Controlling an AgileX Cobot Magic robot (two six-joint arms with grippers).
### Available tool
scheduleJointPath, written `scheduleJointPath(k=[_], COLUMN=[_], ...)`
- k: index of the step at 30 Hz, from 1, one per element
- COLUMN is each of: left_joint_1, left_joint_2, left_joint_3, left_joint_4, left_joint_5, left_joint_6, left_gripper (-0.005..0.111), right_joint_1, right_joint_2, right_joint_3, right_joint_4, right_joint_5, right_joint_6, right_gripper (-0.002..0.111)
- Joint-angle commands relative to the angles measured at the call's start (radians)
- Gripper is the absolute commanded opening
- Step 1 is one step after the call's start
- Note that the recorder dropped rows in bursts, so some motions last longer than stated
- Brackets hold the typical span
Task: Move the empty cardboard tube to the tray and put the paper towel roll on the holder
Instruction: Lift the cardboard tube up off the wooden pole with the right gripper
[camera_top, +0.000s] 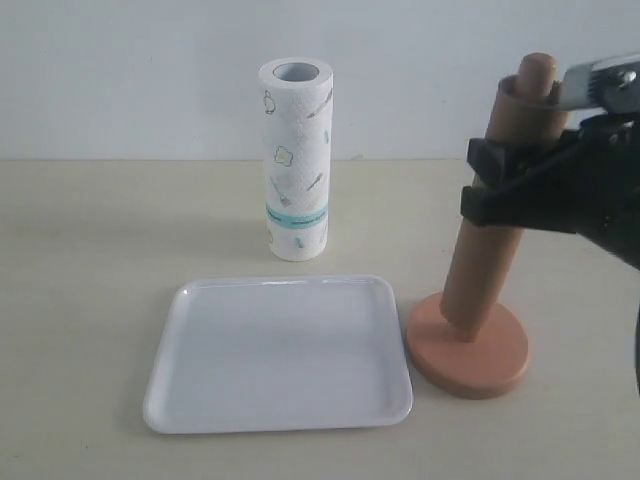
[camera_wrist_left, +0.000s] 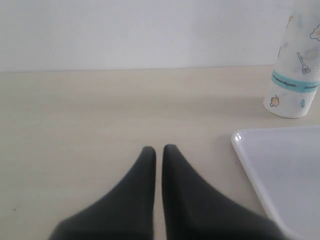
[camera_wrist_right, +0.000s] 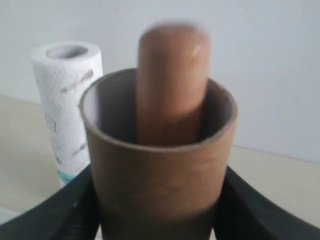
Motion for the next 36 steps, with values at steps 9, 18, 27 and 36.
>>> scheduleJointPath(k=[9, 18, 27, 36], left_joint_1=[-0.003, -0.003, -0.003, -0.003], left_joint_2=[-0.002, -0.002, -0.002, -0.002], left_joint_3=[0.003, 0.003, 0.003, 0.003], left_joint_4=[0.002, 0.002, 0.002, 0.002], left_joint_5=[0.0, 0.0, 0.0, 0.0], left_joint_6=[0.003, 0.003, 0.003, 0.003], left_gripper=[0.004, 0.004, 0.004, 0.004], right_joint_1=[0.002, 0.002, 0.002, 0.136], right_joint_2=[-0.24, -0.24, -0.233, -0.045], right_joint_3=[-0.418, -0.812, -0.974, -0.953], right_joint_4=[-0.001, -0.009, -0.009, 0.197], right_joint_5=[0.459, 0.626, 0.853, 1.187], right_joint_6=[-0.119, -0.217, -0.224, -0.502], right_gripper=[0.0, 0.0, 0.0, 0.0])
